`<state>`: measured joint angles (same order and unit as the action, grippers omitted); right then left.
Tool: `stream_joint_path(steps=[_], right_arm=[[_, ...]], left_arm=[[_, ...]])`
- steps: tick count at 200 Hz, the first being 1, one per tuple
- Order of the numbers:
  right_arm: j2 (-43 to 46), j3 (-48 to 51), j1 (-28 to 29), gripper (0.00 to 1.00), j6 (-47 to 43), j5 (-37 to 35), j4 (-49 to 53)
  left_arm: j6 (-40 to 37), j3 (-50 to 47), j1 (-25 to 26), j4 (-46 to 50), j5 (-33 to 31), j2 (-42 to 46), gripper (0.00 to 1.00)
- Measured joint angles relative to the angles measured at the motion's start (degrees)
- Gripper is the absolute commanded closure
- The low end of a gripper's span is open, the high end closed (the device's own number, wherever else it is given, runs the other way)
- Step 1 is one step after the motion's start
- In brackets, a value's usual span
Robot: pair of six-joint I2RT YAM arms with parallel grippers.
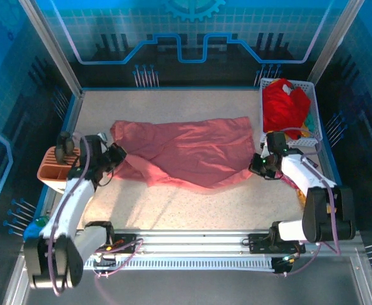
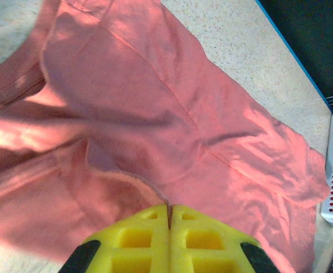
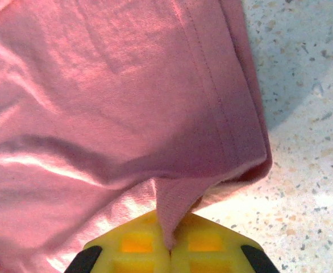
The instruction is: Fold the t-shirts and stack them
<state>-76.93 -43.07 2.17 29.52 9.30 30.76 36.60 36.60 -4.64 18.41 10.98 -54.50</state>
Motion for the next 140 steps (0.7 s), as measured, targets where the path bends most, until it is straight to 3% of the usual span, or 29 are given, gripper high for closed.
stream_joint_path(steps=[49, 69, 74, 140], right_arm=[[7.8, 3.56, -0.76, 0.91, 4.9, 0.11, -0.26], [9.11, 4.55, -1.05, 0.95, 6.16, 0.31, -0.28], [9.14, 4.76, -1.14, 1.0, 6.54, 0.44, -0.31], [9.88, 5.97, -1.68, 1.0, 8.02, 2.19, -0.2]], left_arm=[[5.51, 2.32, 0.76, 20.92, -2.73, 17.75, 1.0], [7.56, 3.63, 0.81, 27.06, -3.1, 22.32, 1.0], [8.22, 4.0, 0.83, 28.44, -3.15, 23.26, 1.0], [10.03, 7.76, 1.07, 31.41, -2.93, 20.44, 1.0]])
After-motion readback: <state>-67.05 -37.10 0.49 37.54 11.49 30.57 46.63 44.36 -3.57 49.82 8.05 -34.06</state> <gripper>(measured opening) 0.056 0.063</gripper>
